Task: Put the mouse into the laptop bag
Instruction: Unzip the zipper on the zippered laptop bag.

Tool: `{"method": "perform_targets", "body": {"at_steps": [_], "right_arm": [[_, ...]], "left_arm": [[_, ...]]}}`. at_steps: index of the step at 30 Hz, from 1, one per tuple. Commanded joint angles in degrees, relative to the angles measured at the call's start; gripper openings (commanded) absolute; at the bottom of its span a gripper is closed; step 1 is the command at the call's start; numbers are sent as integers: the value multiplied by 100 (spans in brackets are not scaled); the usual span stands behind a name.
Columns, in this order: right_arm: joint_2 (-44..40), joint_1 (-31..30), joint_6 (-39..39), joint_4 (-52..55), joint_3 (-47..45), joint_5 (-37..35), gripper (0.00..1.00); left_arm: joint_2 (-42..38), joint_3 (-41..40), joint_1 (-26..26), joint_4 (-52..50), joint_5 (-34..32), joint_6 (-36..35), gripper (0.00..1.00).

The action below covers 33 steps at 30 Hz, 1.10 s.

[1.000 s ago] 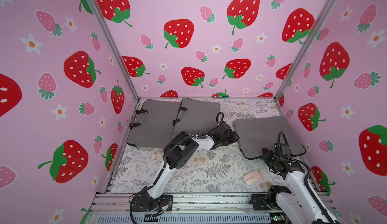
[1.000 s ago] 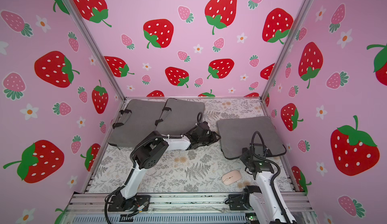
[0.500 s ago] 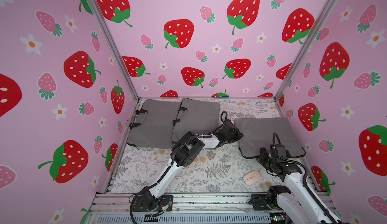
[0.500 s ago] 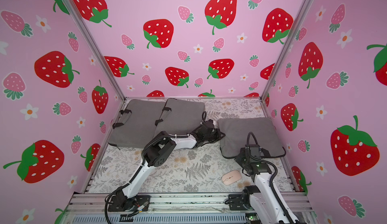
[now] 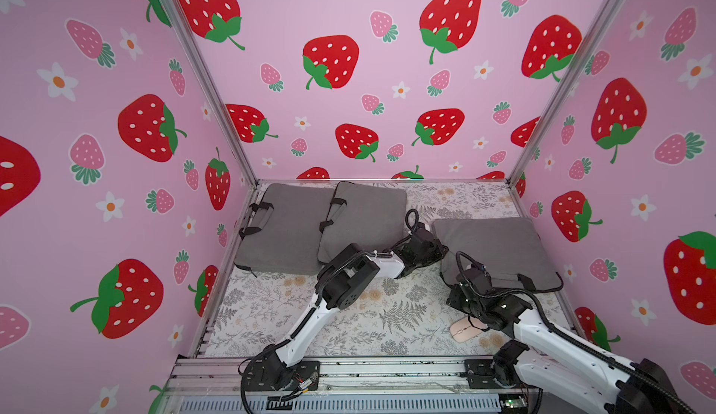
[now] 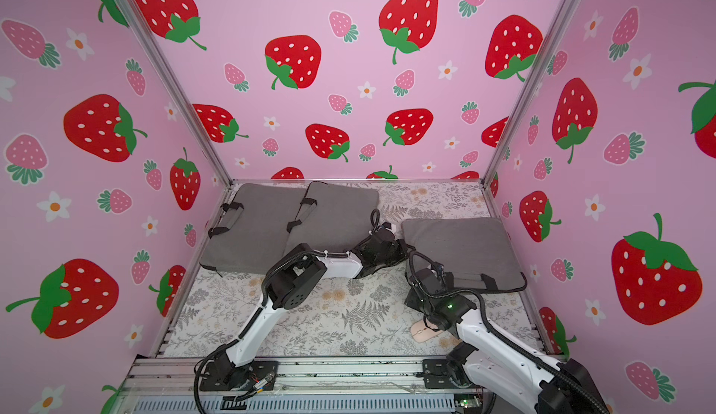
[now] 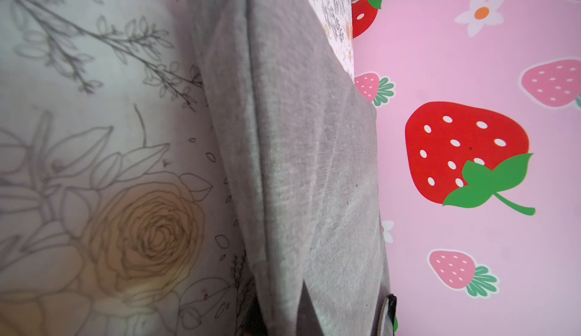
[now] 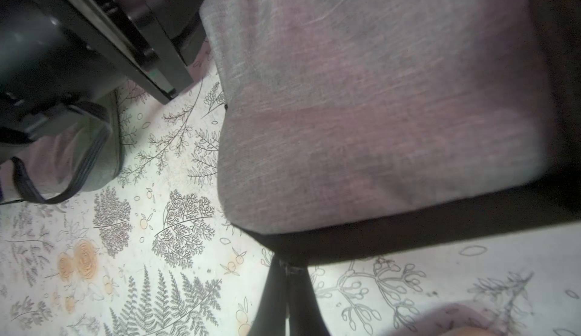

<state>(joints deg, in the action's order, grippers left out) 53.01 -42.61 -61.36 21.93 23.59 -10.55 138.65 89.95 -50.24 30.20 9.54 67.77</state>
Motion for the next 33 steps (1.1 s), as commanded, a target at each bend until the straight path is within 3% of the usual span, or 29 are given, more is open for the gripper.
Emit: {"method": "perform_targets", "body": {"at_steps": [1,6,11,14,16,20,33], "right_arm": [[121,-137,-656,-71,233,-416,0],[-512,238,-892,-42,-284,-823,0],[-1048,1063,-686,-49,-673,-467,0],[-1289,1696,-470,2,-811,-170,0],[-1378,2064,-276,31,-839,5,0],[-1391,2521,-86,96,-830,369,0],[-1763,2560,-138,431,-930,316,0]], "left_arm": [[-211,-308,-3,463,-1056,25,0],[-381,-898,-9,1362,-1846,46,0],[-296,-708,-33,1375,-1864,-34,0],[-593,-1068,-188,1069,-2741,8,38],[-792,-1164,-250,743,-2913,-31,49],[-973,-1239,-251,294,-2649,131,49],[-383,-683,-109,322,-2120,299,52]]}}
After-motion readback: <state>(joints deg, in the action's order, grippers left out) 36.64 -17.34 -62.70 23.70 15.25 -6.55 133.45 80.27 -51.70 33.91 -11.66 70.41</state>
